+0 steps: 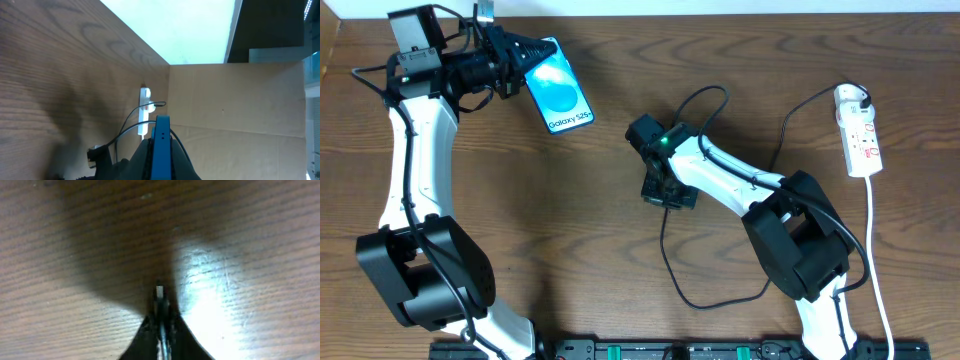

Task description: Plug charger to phone and switch on socket

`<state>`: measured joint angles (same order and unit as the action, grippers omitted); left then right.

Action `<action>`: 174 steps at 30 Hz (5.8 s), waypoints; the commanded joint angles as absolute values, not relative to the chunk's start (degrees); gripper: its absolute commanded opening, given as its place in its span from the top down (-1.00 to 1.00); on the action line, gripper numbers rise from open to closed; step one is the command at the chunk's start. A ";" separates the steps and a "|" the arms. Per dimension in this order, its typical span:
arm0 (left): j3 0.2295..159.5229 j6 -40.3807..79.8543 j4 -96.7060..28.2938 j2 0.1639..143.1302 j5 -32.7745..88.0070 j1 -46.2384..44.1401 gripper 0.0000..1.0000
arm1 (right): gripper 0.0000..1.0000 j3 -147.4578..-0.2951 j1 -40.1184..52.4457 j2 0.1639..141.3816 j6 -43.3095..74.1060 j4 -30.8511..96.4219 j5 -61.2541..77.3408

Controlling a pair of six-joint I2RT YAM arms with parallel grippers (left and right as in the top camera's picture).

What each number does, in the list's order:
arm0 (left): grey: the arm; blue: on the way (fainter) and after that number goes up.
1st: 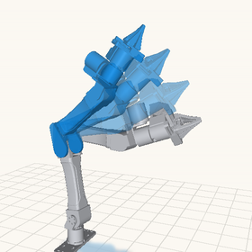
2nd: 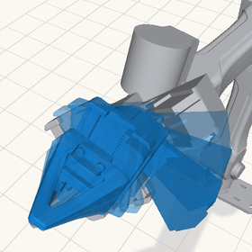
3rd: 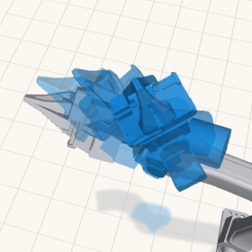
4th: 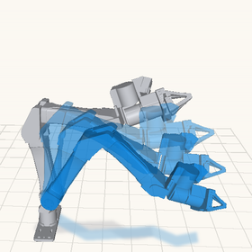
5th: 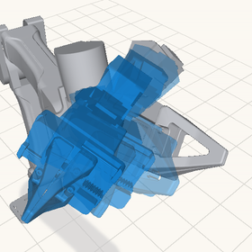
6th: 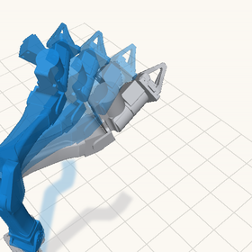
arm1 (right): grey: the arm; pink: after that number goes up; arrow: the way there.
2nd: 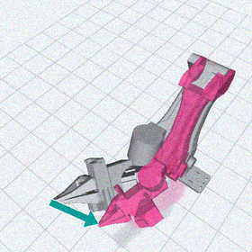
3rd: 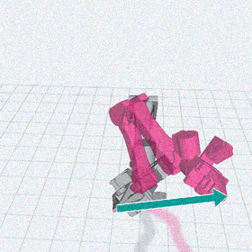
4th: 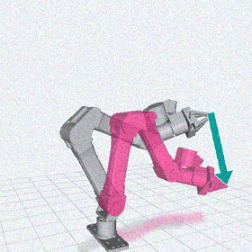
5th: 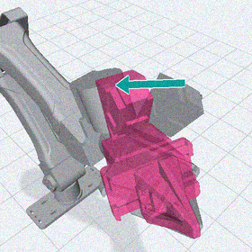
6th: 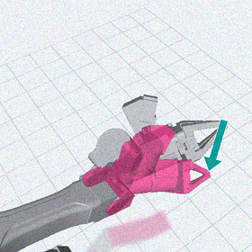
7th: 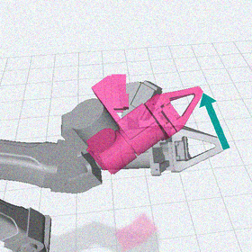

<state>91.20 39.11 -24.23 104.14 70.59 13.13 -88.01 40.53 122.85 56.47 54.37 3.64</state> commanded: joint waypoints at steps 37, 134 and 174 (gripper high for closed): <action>91.09 39.03 -24.34 103.18 72.97 13.06 0.86 | 0.98 -87.24 38.00 124.70 45.10 49.01 17.56; 91.09 57.76 10.04 103.18 75.46 11.92 0.86 | 0.98 -87.33 30.02 123.11 80.34 -67.53 82.91; 91.09 60.25 10.85 103.18 75.88 11.81 0.86 | 0.98 -87.33 30.00 123.11 84.44 -67.51 77.91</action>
